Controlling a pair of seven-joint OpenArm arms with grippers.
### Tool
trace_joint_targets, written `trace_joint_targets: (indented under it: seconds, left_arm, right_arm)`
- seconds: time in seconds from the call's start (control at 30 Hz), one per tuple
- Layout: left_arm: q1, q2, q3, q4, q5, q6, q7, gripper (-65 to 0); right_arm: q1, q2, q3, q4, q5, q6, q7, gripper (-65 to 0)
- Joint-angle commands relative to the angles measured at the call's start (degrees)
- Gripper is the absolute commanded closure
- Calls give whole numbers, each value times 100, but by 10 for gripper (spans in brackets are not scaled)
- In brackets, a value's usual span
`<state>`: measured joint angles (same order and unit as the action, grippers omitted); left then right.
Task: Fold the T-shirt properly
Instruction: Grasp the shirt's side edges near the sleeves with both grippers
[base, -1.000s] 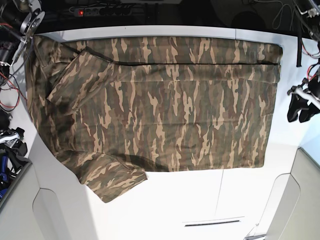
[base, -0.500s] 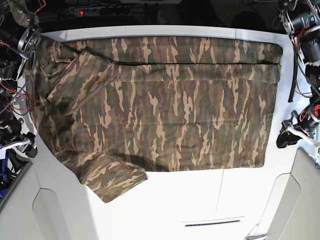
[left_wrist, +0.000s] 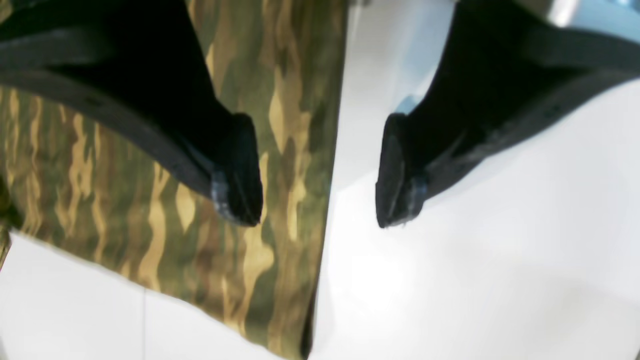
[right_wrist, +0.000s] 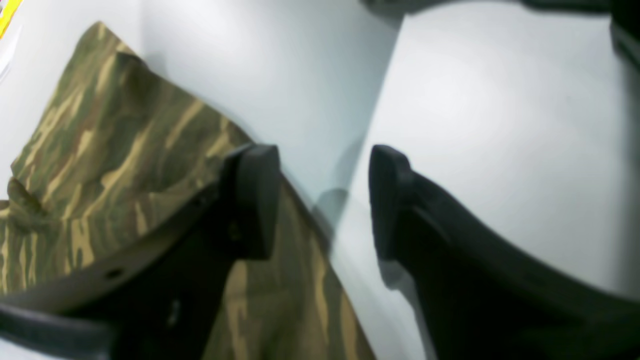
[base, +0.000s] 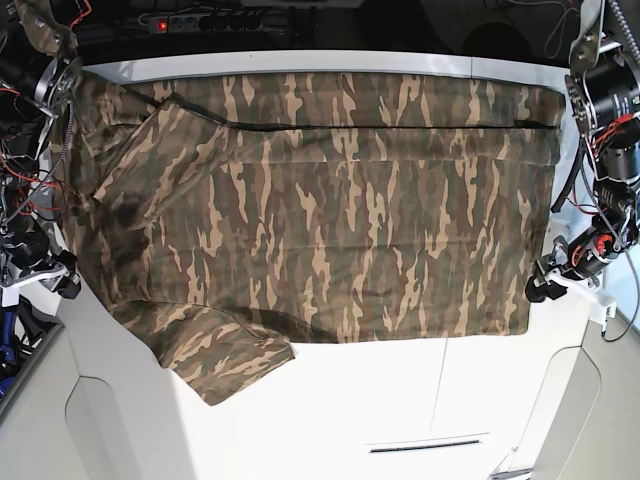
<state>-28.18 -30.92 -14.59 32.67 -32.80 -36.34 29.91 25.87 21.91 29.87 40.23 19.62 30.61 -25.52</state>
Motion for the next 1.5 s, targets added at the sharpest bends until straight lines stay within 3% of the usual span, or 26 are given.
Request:
trace_joint_targets:
  seconds: [0.0, 0.3, 0.4, 0.63, 0.9, 1.03, 1.23, 1.4, 1.47]
  left_arm:
    - [-173, -63, -11, 11, -39, -28, -107, -392]
    - [-184, 310, -11, -2, 15, -26, -315, -391]
    - [-186, 398, -11, -2, 94, 129, -350, -391]
    - [-184, 442, -9, -2, 92, 140, -332, -391]
    - [-184, 442, -9, -2, 39, 142, -330, -391]
    - [-214, 439, -11, 0, -28, 142, -264, -386]
    - [-326, 442, -11, 0, -87, 140, -111, -223]
    - [-455, 439, -11, 0, -87, 133, -46, -31]
    - [-492, 437, -11, 0, -85, 118, -31, 0]
  right_arm:
    - [155, 92, 11, 48, 74, 46, 157, -289]
    - [155, -208, 11, 2, 70, 48, 210, -289]
    - [157, -361, 11, 2, 22, 50, 271, -289]
    - [157, -610, 9, 2, -28, 70, 308, -289]
    - [170, -671, -76, 2, -11, 114, 306, -286]
    - [214, -671, -120, 4, -11, 111, 306, -194]
    - [289, -671, -118, 4, -15, 122, 304, -8]
    - [319, -669, -118, 7, -13, 284, 304, 0]
    - [317, -669, -118, 7, -13, 284, 302, 0]
